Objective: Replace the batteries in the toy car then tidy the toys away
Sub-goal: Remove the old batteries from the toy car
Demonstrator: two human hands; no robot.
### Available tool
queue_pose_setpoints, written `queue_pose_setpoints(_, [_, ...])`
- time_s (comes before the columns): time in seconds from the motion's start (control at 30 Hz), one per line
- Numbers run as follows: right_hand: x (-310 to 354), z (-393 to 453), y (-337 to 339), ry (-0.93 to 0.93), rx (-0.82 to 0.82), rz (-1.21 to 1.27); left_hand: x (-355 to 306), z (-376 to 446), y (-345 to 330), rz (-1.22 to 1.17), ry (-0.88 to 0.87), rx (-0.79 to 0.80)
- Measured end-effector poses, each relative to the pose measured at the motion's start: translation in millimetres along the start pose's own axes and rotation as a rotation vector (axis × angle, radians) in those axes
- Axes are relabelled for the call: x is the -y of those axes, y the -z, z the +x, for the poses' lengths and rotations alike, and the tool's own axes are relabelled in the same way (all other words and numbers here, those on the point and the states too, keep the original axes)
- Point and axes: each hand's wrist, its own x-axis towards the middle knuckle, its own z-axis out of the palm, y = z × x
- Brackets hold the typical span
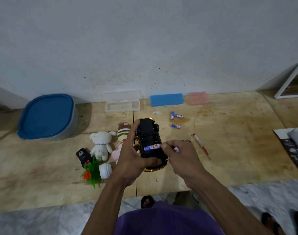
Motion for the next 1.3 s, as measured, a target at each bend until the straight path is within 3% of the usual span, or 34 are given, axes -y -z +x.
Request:
queue_pose_setpoints(0.33, [-2.3, -1.9, -9.0, 0.165, -0.173, -0.009, 10.3, 0.0, -3.6, -0.011, 0.021, 0.026])
queue_pose_setpoints(0.43, [0.1, 0.9, -10.9, 0.136, -0.179, 0.046, 14.9, 0.9, -6.1, -0.006, 0.041, 0.022])
queue_pose_setpoints(0.5, [4.7, 4.2, -5.7, 0.070, -0.169, 0.170, 19.5, 0.6, -5.2, 0.006, 0.055, 0.015])
queue_pose_setpoints(0.63, [8.6, 14.3, 21.2, -0.208, -0.035, 0.695, 37.8, -0.4, 6.6, -0.016, 0.136, -0.013])
queue_pose_setpoints(0.7, [1.3, 22.2, 32.7, -0.321, -0.019, 0.806, 50.2, 0.1, 11.1, -0.029, 0.196, -0.024])
queue_pose_setpoints(0.93, [-32.4, 49.8, 53.4, -0.327, -0.193, 0.549, 74.0, 36.9, -12.0, 0.080, 0.285, 0.020])
queue_pose_setpoints(1.3, [-48.5, 89.3, 75.3, -0.319, -0.165, 0.474, 116.3, 121.3, -36.6, 0.303, 0.349, 0.027])
